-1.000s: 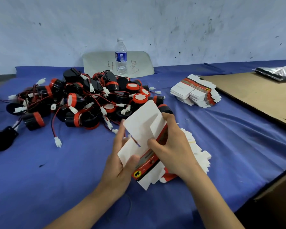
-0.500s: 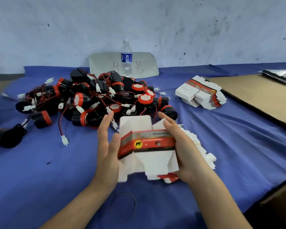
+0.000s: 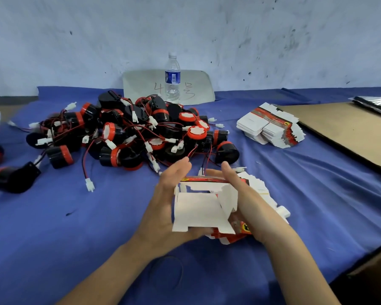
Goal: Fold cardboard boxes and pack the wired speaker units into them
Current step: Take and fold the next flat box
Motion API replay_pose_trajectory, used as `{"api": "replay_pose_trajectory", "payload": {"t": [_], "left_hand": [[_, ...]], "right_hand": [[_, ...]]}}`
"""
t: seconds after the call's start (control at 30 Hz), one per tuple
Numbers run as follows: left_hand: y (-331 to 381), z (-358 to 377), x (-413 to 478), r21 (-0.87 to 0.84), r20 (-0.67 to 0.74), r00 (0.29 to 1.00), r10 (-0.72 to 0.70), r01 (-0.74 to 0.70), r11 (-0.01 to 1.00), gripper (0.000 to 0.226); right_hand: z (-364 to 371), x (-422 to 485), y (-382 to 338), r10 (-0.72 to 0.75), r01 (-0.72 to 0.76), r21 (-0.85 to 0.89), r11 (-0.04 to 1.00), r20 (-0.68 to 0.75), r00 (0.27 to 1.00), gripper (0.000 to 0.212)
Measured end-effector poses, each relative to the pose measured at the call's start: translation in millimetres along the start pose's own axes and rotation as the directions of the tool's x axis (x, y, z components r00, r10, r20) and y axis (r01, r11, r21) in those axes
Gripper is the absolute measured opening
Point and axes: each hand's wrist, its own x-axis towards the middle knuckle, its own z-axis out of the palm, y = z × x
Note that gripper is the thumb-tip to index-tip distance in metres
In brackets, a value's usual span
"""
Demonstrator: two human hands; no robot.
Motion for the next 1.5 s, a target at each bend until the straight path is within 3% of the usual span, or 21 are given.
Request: {"api": "replay_pose_trajectory", "payload": {"t": [0.07,0.13,0.2,0.27,0.37,0.43,0.57,0.63,0.73,0.87,1.03,1.07,1.17,1.3,1.4,1.5], "left_hand": [[0,-1,1,-0.068,-0.062,0.997,-0.042,0.038,0.997,0.079],[2,-2,2,-0.143,-0.113,0.985,-0.132,0.116,0.983,0.068],[4,-4,4,-0.196,-0.164,0.963,-0.213,0.179,0.964,0.051],[7,-6,5,-0.186,-0.204,0.947,-0.248,0.211,0.96,0.052],[14,-8,6,-0.104,-0.226,0.958,-0.176,0.156,0.982,0.087],[23,-10,9,-0.155,-0.211,0.96,-0.185,0.154,0.976,0.092],[24,-6,10,-0.116,-0.229,0.962,-0.146,0.122,0.986,0.073],[19,-6,7,-0.205,-0.243,0.941,-0.234,0.186,0.961,0.067],[11,-5,2,-0.341,-0.228,0.902,-0.368,0.28,0.897,0.034],[13,-5,3,-0.253,-0.246,0.921,-0.303,0.241,0.937,0.023],[8,-2,2,-0.259,-0.233,0.917,-0.323,0.262,0.93,0.03],[8,-4,2,-0.277,-0.243,0.908,-0.341,0.272,0.922,0.03],[8,-7,-1,-0.362,-0.259,0.877,-0.404,0.3,0.882,0.026],[6,-7,-5,-0.564,-0.259,0.698,-0.668,0.452,0.691,0.028],[0,-12,0,-0.544,-0.238,0.754,-0.612,0.418,0.727,0.035],[-2,-16,4,-0.506,-0.235,0.828,-0.509,0.343,0.791,0.039]], "right_hand": [[1,0,4,-0.077,0.086,-0.189,0.978,0.054,0.996,0.047],[3,-2,3,-0.225,0.244,-0.328,0.913,0.093,0.97,0.031],[5,-4,2,-0.367,0.382,-0.243,0.892,0.104,0.924,0.047],[9,-5,4,-0.406,0.419,-0.078,0.905,0.141,0.903,0.056],[17,-5,7,-0.467,0.463,0.061,0.884,0.118,0.876,0.05],[22,-3,10,-0.496,0.487,0.109,0.866,0.077,0.865,0.051],[25,0,15,-0.501,0.494,0.093,0.865,0.072,0.863,0.074],[25,1,17,-0.511,0.505,0.088,0.859,0.065,0.857,0.066],[28,1,19,-0.542,0.54,0.049,0.84,0.012,0.841,0.035],[33,1,23,-0.569,0.572,0.028,0.82,-0.073,0.819,0.025],[39,-2,22,-0.665,0.658,-0.102,0.746,-0.172,0.727,0.041],[39,-2,22,-0.719,0.698,-0.175,0.695,-0.163,0.675,0.04],[34,0,25,-0.914,0.806,-0.457,0.375,-0.038,0.404,0.045],[25,4,26,-0.979,0.753,-0.656,0.062,0.106,0.174,0.054],[24,4,26,-0.976,0.719,-0.695,-0.006,0.161,0.148,0.053],[30,4,27,-0.968,0.732,-0.674,0.095,0.11,0.227,0.052]]}}
